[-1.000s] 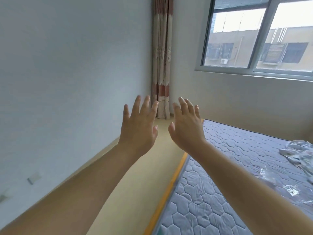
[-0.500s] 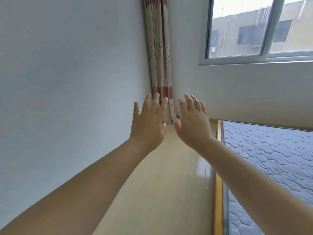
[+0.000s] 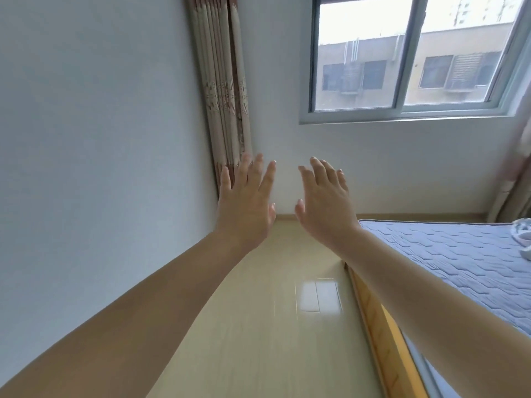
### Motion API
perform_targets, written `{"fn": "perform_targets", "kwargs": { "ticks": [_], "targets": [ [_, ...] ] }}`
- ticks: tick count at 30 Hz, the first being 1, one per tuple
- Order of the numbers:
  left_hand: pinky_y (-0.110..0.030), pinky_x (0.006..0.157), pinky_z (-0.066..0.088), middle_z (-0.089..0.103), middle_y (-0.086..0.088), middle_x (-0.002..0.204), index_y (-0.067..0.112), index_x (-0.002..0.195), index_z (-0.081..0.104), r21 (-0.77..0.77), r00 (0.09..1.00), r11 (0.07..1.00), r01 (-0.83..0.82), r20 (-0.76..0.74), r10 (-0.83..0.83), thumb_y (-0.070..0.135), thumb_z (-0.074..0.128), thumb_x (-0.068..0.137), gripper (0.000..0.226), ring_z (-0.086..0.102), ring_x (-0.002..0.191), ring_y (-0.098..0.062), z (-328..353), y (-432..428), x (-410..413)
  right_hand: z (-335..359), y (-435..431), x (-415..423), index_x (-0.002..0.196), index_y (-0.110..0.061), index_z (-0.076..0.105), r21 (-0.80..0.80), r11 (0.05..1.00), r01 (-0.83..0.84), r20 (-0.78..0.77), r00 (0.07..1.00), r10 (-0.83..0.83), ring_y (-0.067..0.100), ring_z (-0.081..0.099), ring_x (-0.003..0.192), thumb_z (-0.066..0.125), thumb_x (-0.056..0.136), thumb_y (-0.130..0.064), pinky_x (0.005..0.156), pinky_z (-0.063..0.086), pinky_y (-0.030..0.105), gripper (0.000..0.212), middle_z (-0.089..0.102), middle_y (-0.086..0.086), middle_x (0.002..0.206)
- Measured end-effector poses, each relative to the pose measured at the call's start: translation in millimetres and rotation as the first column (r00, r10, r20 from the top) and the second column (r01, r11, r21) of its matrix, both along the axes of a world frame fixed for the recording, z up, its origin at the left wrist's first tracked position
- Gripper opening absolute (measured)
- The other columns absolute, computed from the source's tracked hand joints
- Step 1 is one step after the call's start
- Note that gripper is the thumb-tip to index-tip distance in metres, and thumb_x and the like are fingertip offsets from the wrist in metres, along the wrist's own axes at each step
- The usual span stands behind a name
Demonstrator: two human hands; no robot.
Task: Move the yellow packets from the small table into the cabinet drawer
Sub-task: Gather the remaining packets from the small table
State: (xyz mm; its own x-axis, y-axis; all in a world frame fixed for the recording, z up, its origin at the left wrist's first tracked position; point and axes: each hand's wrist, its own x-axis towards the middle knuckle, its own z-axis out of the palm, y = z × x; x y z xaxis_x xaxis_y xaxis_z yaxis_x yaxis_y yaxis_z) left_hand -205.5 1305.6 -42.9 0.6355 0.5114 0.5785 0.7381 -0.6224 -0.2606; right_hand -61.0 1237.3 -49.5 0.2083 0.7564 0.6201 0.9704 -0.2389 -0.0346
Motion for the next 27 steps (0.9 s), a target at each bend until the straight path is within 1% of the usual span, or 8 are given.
{"fn": "perform_targets", "kwargs": {
  "ticks": [2, 4, 6, 10, 12, 15, 22, 27],
  "targets": [
    [-0.059, 0.111, 0.021, 0.017, -0.012, 0.158, 0.012, 0.153, 0.014, -0.03, 0.999, 0.998, 0.046, -0.006, -0.047, 0.037, 0.048, 0.09, 0.075, 0.013, 0.146, -0.033, -1.3, 42.8, 16.6, -0.1, 31.3, 10.1, 0.139, -0.005, 0.038, -0.006, 0.999, 0.043, 0.016, 0.999, -0.043, 0.035, 0.03, 0.138, 0.061, 0.084, -0.021, 0.113, 0.023, 0.051, 0.061, 0.032, 0.019, 0.148],
    [-0.061, 0.111, 0.018, 0.015, -0.012, 0.159, 0.014, 0.153, 0.013, -0.044, 0.998, 0.997, 0.068, 0.001, -0.068, 0.037, 0.048, 0.09, 0.075, 0.011, 0.146, -0.033, -6.6, 80.1, 40.1, -3.6, 62.0, 27.8, 0.141, -0.006, 0.036, -0.028, 0.997, 0.075, 0.036, 0.997, -0.074, 0.034, 0.027, 0.14, 0.058, 0.086, -0.022, 0.114, 0.021, 0.05, 0.061, 0.03, 0.017, 0.15],
    [-0.061, 0.113, 0.008, 0.006, -0.01, 0.16, 0.018, 0.153, 0.005, -0.116, 0.996, 0.989, 0.091, 0.023, -0.089, 0.039, 0.045, 0.092, 0.076, 0.001, 0.147, -0.032, -14.2, 115.6, 67.5, -9.2, 91.3, 54.1, 0.143, -0.008, 0.033, -0.044, 0.992, 0.118, 0.057, 0.992, -0.115, 0.031, 0.022, 0.142, 0.056, 0.088, -0.024, 0.116, 0.018, 0.048, 0.062, 0.026, 0.015, 0.153],
    [-0.059, 0.114, -0.002, -0.009, -0.007, 0.16, 0.021, 0.153, -0.007, -0.129, 0.99, 0.981, 0.144, 0.019, -0.142, 0.041, 0.039, 0.096, 0.075, -0.012, 0.147, -0.03, -24.0, 177.5, 122.2, -14.0, 145.4, 110.4, 0.141, -0.007, 0.037, -0.032, 0.984, 0.173, 0.076, 0.982, -0.17, 0.032, 0.026, 0.14, 0.059, 0.086, -0.023, 0.115, 0.021, 0.049, 0.062, 0.03, 0.016, 0.151],
    [-0.058, 0.114, -0.004, -0.012, -0.006, 0.16, 0.022, 0.152, -0.01, -0.139, 0.989, 0.98, 0.143, 0.042, -0.138, 0.042, 0.037, 0.097, 0.075, -0.015, 0.146, -0.029, -24.5, 263.2, 202.7, -12.9, 228.3, 188.9, 0.14, -0.006, 0.038, 0.013, 0.974, 0.224, 0.063, 0.972, -0.224, 0.033, 0.028, 0.14, 0.061, 0.085, -0.022, 0.114, 0.021, 0.05, 0.061, 0.032, 0.017, 0.149],
    [-0.057, 0.114, -0.003, -0.013, -0.005, 0.16, 0.023, 0.152, -0.011, -0.119, 0.982, 0.974, 0.191, 0.031, -0.188, 0.043, 0.036, 0.097, 0.075, -0.015, 0.146, -0.028, -12.1, 293.1, 231.4, -7.8, 257.5, 218.3, 0.141, -0.008, 0.037, 0.026, 0.969, 0.245, 0.067, 0.967, -0.246, 0.032, 0.026, 0.14, 0.059, 0.087, -0.026, 0.115, 0.02, 0.049, 0.06, 0.031, 0.016, 0.15],
    [-0.056, 0.114, -0.004, -0.013, -0.006, 0.16, 0.023, 0.152, -0.009, -0.127, 0.959, 0.952, 0.28, 0.091, -0.27, 0.045, 0.035, 0.097, 0.074, -0.014, 0.147, -0.028, -5.1, 456.8, 368.1, 0.2, 420.9, 347.6, 0.135, -0.008, 0.046, 0.02, 0.957, 0.29, 0.084, 0.953, -0.291, 0.034, 0.037, 0.135, 0.064, 0.084, -0.032, 0.111, 0.026, 0.05, 0.059, 0.04, 0.016, 0.145],
    [-0.055, 0.114, -0.006, -0.016, -0.004, 0.16, 0.023, 0.152, -0.012, -0.157, 0.949, 0.936, 0.316, 0.062, -0.31, 0.045, 0.033, 0.098, 0.074, -0.018, 0.146, -0.027, -26.6, 578.2, 456.3, -16.0, 534.0, 429.8, 0.137, -0.007, 0.043, 0.02, 0.953, 0.303, 0.098, 0.948, -0.303, 0.034, 0.033, 0.137, 0.059, 0.087, -0.032, 0.112, 0.024, 0.051, 0.058, 0.037, 0.017, 0.147]
  ]
}}
